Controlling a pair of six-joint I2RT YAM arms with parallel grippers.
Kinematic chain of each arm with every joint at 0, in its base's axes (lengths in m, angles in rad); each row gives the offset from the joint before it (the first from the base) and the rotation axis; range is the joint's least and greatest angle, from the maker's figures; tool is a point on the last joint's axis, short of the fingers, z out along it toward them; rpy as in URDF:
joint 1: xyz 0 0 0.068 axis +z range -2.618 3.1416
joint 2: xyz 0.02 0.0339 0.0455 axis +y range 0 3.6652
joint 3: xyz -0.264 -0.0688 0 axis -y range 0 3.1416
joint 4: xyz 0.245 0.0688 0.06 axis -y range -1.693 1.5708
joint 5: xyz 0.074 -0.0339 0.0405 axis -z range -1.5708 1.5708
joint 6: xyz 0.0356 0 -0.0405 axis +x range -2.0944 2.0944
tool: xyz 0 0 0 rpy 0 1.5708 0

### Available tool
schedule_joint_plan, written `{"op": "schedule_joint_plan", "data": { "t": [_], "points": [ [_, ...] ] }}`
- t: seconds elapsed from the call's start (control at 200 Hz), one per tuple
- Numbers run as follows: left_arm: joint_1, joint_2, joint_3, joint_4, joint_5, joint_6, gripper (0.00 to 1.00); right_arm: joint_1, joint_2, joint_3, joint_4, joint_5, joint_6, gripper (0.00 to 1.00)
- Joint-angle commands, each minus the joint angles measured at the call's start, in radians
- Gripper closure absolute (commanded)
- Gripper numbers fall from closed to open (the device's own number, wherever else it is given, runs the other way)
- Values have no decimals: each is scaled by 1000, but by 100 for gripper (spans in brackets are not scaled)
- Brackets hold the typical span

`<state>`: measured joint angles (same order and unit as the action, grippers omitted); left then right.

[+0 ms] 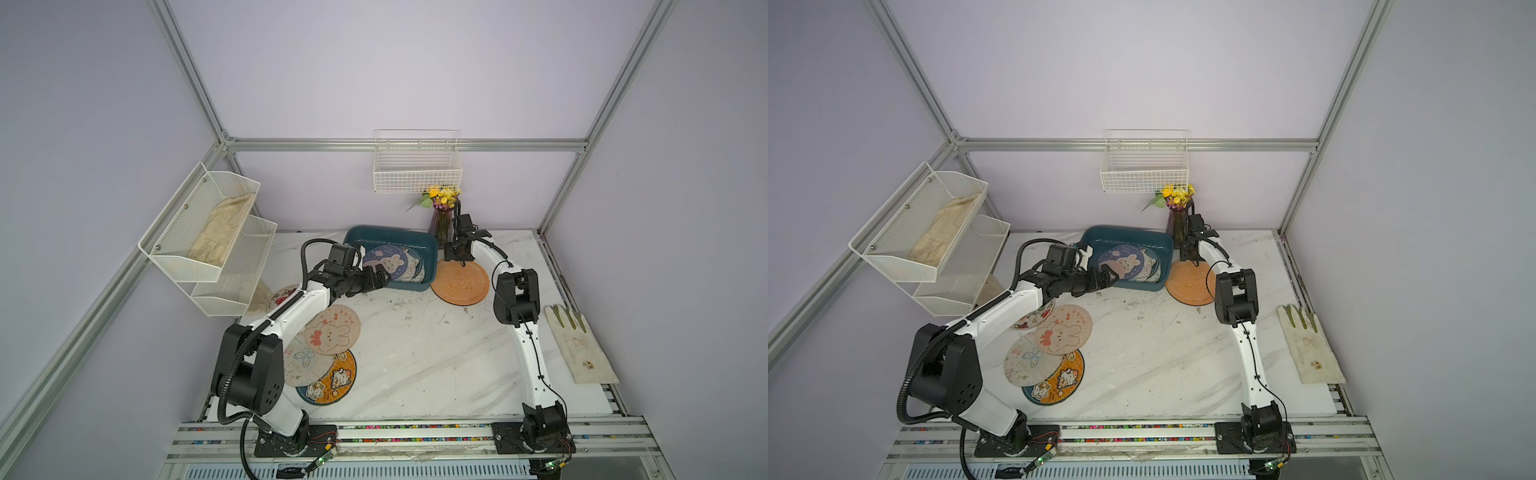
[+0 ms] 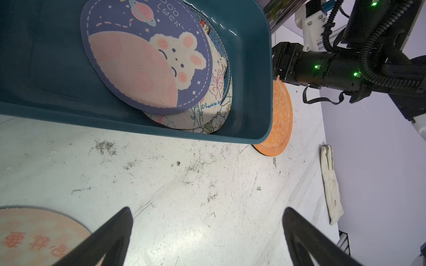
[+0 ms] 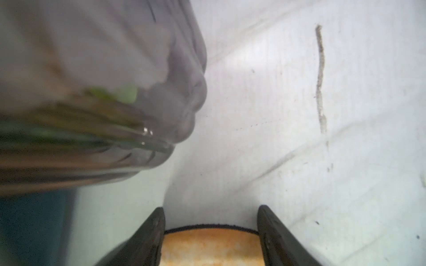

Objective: Put the coasters into the storage box
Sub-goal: Move the coaster to the center of the board.

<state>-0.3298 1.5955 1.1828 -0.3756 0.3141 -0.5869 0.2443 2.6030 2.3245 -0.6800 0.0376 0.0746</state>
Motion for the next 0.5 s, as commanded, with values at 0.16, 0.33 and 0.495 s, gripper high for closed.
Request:
{"op": "schedule_joint_plan", "data": {
  "t": [0.16, 0.33, 0.495],
  "points": [
    [-5, 19, 50, 14, 13, 10, 0, 21, -51, -229, -197, -10, -69, 36],
    [-5, 26, 54, 16, 21, 9, 0, 22, -150, -390, -183, -27, -76, 36],
    [-7, 26, 49, 21, 39, 5, 0, 22, -255, -551, -183, -50, -71, 37]
  ]
}}
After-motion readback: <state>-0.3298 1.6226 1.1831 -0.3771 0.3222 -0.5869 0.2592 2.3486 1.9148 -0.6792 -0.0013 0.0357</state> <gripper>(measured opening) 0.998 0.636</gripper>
